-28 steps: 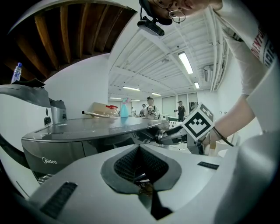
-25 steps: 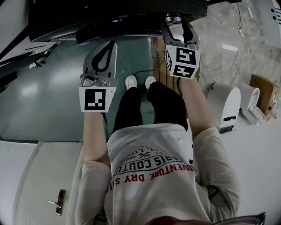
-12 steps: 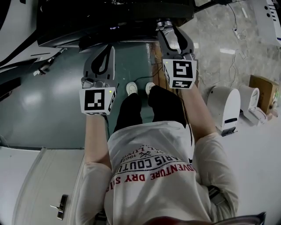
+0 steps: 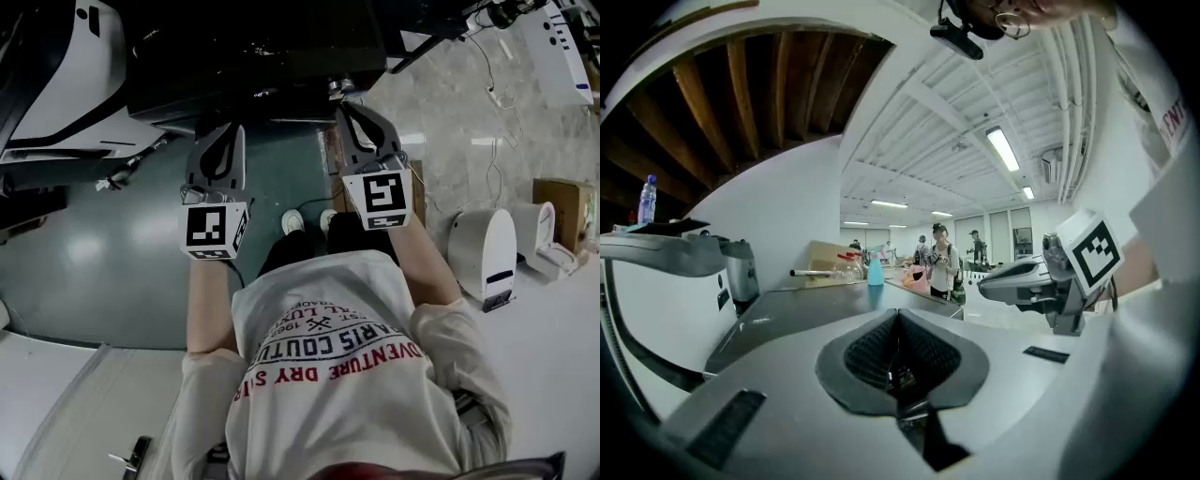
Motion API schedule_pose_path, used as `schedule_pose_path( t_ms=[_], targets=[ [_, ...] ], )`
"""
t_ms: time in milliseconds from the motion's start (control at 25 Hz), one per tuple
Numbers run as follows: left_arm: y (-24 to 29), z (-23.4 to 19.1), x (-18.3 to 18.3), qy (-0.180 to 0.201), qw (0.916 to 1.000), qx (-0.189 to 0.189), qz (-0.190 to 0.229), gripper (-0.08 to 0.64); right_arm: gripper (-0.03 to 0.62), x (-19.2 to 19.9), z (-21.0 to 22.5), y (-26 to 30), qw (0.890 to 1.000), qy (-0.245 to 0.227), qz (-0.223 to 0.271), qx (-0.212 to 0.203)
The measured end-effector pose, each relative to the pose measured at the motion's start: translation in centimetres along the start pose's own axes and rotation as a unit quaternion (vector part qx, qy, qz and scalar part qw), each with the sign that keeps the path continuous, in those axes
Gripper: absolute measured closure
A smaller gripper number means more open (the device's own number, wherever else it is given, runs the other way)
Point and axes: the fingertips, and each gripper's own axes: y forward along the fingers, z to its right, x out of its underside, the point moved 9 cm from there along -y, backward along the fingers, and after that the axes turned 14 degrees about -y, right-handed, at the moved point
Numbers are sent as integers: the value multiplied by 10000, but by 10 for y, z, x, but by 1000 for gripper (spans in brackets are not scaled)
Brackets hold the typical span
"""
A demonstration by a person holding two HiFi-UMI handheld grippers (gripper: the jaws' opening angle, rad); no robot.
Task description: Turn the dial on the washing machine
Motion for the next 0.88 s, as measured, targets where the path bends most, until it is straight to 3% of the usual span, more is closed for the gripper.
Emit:
schedule_pose_path(
  t_ms=[160,360,640,880],
  targets=[
    [-20,6,-28,33,9999,25,139,543,557,-17,5,-23,9996,72,-158,230],
    [-41,13,-53,52,9996,151,235,543,563,-35,16,-46,9992,-3,165,366],
    [-55,21,-69,240,9985,301,392,543,565,-50,17,-66,9966,-27,627,525],
    [-56,21,-70,265,9983,257,443,543,565,-50,11,-66,9966,43,617,547]
  ],
)
